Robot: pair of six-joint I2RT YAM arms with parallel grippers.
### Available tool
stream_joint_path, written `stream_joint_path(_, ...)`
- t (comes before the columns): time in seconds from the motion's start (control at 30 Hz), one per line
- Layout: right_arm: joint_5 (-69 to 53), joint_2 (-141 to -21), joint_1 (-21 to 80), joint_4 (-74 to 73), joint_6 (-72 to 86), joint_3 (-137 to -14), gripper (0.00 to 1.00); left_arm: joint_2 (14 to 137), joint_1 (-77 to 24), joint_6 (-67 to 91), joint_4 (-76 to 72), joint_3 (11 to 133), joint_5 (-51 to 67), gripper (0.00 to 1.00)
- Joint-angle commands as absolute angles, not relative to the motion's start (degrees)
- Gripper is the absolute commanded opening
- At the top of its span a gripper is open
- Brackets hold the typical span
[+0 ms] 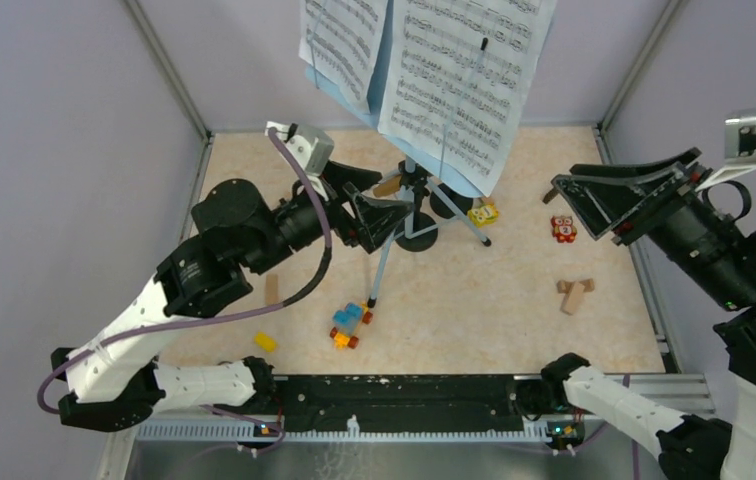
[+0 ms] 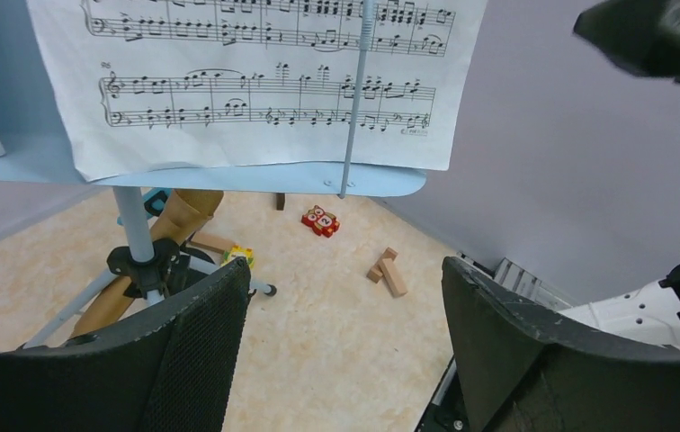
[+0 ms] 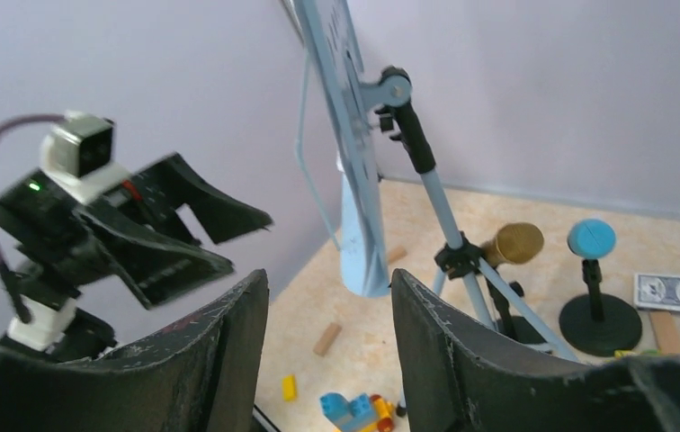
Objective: Pack up the instrument practice props
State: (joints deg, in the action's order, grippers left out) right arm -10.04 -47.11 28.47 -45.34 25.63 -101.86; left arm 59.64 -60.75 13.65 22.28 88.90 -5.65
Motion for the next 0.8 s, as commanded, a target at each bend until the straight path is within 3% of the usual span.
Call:
stream_joint_path(0.0, -11.21, -52.36, 28.91, -43.86, 31.67, -109.46, 0.52, 61.12, -60.84, 12.52, 20.11, 89.05, -3.38, 0.82)
stream_joint_path(0.2, -12.70, -60.47, 28.92, -32.30, 37.27, -120.56, 0.50, 60.16, -60.88, 14.52, 16.91, 84.83, -2.37, 0.82)
stream_joint_path(0.5, -7.96, -68.17, 28.90, -14.37, 44.51, -125.16, 0.49, 57.39, -60.82, 15.59, 15.92, 81.10, -3.47, 0.86)
stream_joint_path(0.77, -6.71, -74.76, 28.87, -11.73, 41.05, -132.84, 0.50, 55.99, -60.85, 16.28, 15.37, 79.43, -3.35, 0.92)
